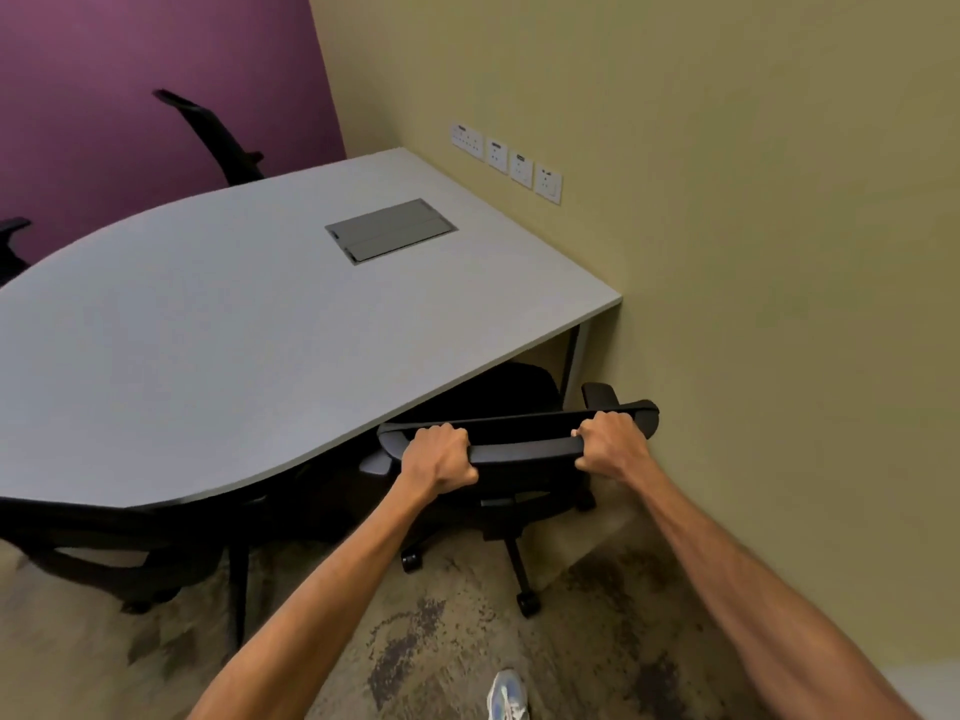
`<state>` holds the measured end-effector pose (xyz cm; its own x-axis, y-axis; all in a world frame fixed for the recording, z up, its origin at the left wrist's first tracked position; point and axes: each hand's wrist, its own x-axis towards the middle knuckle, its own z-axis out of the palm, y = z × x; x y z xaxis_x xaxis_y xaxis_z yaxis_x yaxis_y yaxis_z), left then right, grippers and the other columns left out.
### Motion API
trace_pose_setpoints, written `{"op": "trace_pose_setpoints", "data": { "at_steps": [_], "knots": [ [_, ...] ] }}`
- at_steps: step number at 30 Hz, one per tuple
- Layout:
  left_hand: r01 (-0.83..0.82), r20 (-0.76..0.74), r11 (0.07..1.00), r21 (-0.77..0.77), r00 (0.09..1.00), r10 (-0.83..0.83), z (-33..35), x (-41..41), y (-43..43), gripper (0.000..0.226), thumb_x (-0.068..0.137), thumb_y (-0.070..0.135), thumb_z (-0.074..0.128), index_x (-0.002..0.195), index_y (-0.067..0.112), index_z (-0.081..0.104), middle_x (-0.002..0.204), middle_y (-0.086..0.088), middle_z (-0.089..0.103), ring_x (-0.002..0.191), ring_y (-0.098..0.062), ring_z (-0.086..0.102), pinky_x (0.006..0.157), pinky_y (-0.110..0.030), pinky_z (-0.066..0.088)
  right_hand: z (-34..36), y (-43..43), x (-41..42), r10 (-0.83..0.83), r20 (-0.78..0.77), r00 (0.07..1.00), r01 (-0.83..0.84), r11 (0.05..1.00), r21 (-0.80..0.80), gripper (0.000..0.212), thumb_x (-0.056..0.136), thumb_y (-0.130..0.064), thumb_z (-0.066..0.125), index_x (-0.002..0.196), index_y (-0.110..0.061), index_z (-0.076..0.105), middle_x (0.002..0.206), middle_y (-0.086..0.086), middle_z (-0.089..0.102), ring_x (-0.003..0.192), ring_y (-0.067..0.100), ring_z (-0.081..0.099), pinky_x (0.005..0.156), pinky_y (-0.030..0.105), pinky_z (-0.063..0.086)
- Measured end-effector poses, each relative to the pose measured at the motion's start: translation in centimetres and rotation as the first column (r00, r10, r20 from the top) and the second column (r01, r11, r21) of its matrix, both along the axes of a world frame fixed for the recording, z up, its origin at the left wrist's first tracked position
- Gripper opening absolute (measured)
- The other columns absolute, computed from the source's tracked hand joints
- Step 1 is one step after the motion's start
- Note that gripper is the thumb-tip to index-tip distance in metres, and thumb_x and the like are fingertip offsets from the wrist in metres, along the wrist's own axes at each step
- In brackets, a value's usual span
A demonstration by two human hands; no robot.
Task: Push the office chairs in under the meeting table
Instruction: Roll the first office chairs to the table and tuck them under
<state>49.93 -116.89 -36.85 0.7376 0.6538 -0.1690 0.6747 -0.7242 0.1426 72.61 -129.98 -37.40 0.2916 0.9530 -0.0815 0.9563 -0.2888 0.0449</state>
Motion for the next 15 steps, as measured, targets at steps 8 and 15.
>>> {"op": "trace_pose_setpoints", "data": {
  "at_steps": [8,15],
  "knots": [
    [-0.144,0.03,0.989,-0.026,0.989,0.144,-1.2,5.6,1.5,0.024,0.073,0.03,0.057,0.083,0.01,0.066,0.077,-0.007,0.069,0.071,-0.028,0.065,0.074,-0.04,0.056,-0.9,6.0,8.0,0.167,0.076,0.983,-0.161,0.983,-0.087,0.038,0.077,-0.037,0.059,0.109,-0.02,0.07,0.093,0.007,0.069,0.088,0.027,0.064,0.064,0.03,0.033],
    [-0.231,0.07,0.973,-0.025,0.97,0.232,-0.1,11.4,3.3,0.023,0.073,0.031,0.059,0.082,0.011,0.066,0.075,-0.006,0.069,0.068,-0.026,0.065,0.073,-0.039,0.057,0.1,10.9,15.2,0.242,0.101,0.965,-0.232,0.968,-0.095,0.043,0.076,-0.038,0.058,0.115,-0.025,0.068,0.094,0.005,0.069,0.091,0.026,0.063,0.069,0.031,0.04]
  ]
}}
